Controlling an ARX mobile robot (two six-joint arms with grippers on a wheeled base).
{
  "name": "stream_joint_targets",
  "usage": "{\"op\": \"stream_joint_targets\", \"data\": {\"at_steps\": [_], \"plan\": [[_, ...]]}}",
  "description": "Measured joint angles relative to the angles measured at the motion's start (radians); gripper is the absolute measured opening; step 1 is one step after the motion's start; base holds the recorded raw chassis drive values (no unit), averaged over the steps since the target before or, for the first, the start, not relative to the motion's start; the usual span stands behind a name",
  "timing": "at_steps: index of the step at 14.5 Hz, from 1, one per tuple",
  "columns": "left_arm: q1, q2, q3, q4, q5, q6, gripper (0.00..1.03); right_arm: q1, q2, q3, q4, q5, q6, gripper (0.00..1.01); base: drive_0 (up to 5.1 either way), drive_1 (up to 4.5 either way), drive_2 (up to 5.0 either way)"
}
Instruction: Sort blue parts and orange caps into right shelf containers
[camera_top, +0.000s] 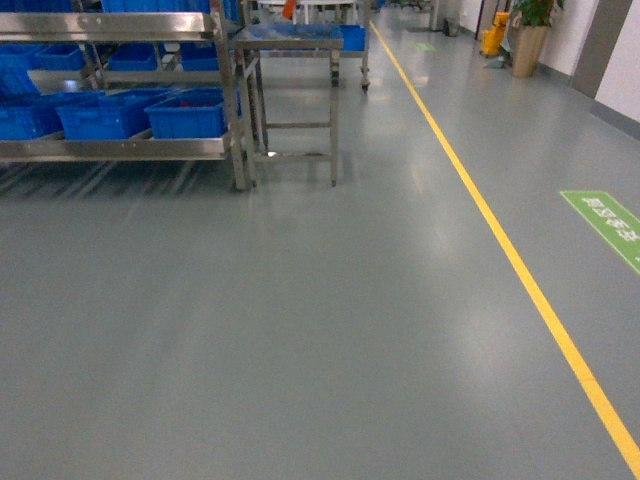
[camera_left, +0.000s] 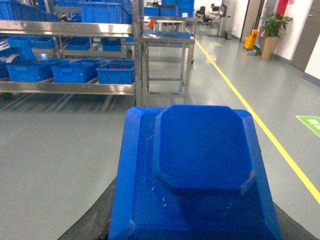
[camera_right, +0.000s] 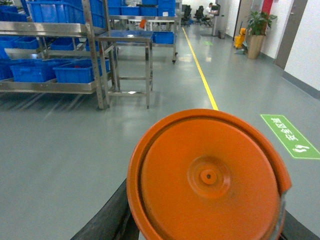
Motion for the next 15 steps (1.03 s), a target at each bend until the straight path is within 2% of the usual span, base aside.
{"op": "stream_joint_targets", "data": {"at_steps": [15], "plan": [[0.0,0.0,0.0,0.001,0.001,0.0,0.43,0.0,0.0,0.0,-0.001,0.0,0.0,0.44,0.0,4.27,-4.2]]}}
